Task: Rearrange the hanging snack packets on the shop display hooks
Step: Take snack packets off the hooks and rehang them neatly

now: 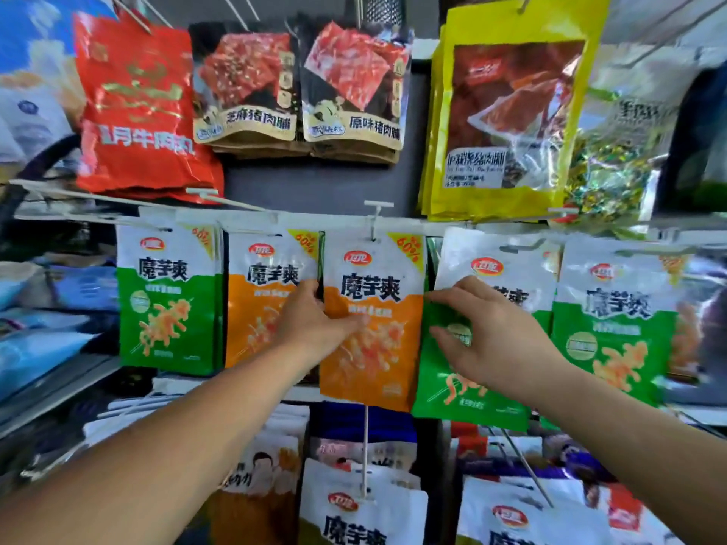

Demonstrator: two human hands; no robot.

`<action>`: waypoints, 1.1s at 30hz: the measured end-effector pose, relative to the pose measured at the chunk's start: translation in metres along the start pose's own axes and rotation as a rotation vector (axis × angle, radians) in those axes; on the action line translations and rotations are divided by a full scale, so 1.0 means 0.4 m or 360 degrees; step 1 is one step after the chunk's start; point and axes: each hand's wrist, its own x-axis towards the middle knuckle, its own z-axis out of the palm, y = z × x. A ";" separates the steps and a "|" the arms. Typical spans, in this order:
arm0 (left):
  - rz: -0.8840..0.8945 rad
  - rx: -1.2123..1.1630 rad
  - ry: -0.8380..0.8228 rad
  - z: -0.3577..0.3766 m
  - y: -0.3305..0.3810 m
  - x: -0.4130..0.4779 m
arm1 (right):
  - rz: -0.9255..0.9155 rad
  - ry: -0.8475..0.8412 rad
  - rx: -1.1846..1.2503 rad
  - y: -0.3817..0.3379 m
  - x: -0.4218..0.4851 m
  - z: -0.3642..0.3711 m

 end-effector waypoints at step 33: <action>0.0044 -0.0482 0.0094 -0.341 0.111 -0.135 | 0.0741 -0.0352 0.2073 -0.382 0.184 -0.019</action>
